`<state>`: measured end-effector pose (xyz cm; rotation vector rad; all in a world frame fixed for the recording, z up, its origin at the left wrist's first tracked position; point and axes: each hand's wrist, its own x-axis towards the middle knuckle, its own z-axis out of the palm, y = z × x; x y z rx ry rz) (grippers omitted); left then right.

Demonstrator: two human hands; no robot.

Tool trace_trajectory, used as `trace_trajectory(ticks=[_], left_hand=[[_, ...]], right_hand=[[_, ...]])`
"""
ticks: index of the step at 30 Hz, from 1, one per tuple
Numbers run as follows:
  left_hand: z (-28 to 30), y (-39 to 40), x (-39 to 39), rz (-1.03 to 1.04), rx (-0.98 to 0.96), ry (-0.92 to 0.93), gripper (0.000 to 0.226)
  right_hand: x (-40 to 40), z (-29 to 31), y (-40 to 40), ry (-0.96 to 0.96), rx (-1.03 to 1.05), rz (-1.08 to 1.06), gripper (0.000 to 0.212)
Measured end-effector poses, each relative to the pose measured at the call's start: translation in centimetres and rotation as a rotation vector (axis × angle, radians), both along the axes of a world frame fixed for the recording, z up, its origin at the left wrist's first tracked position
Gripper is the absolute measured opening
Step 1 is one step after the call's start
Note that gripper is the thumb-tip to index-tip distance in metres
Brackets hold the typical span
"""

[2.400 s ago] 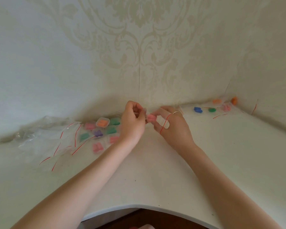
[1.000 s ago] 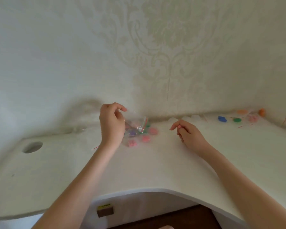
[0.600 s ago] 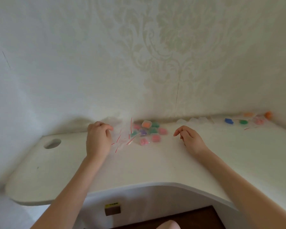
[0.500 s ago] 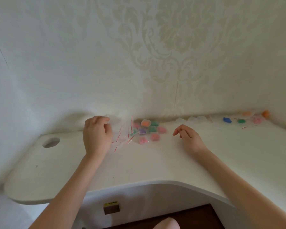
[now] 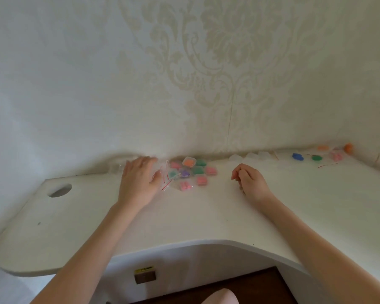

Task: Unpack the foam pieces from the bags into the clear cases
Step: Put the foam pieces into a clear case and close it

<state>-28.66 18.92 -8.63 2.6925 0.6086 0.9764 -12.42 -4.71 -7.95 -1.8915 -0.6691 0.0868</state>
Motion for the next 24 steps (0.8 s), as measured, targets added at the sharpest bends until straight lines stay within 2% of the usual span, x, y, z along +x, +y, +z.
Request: trace_trajectory(ticks=[4, 7, 10, 13, 16, 21, 24], left_hand=[[1.8, -2.3, 1.3, -0.009, 0.021, -0.294, 0.024], [2.9, -5.6, 3.8, -0.145, 0.021, -0.323, 0.023], [2.8, -9.2, 7.7, -0.304, 0.086, -0.230, 0.027], [1.5, -12.7, 11.9, -0.436, 0.107, 0.045, 0.039], [0.0, -14.5, 15.0, -0.448, 0.128, 0.268, 0.052], [-0.5, -14.5, 18.0, -0.462, 0.167, 0.318, 0.053], [-0.8, -13.8, 18.7, -0.506, 0.104, 0.280, 0.045]], right_hand=[[0.5, 0.2, -0.4, 0.124, 0.051, -0.062, 0.033], [0.8, 0.9, -1.0, 0.135, 0.069, -0.210, 0.032], [1.8, 2.4, -2.1, 0.107, 0.078, -0.412, 0.031], [3.7, 2.9, -3.9, 0.043, 0.050, -0.495, 0.030], [4.7, 1.7, -5.9, -0.004, -0.003, -0.511, 0.029], [6.2, 0.7, -6.7, -0.024, 0.000, -0.530, 0.030], [6.8, 0.4, -5.9, -0.097, -0.144, -0.517, 0.021]])
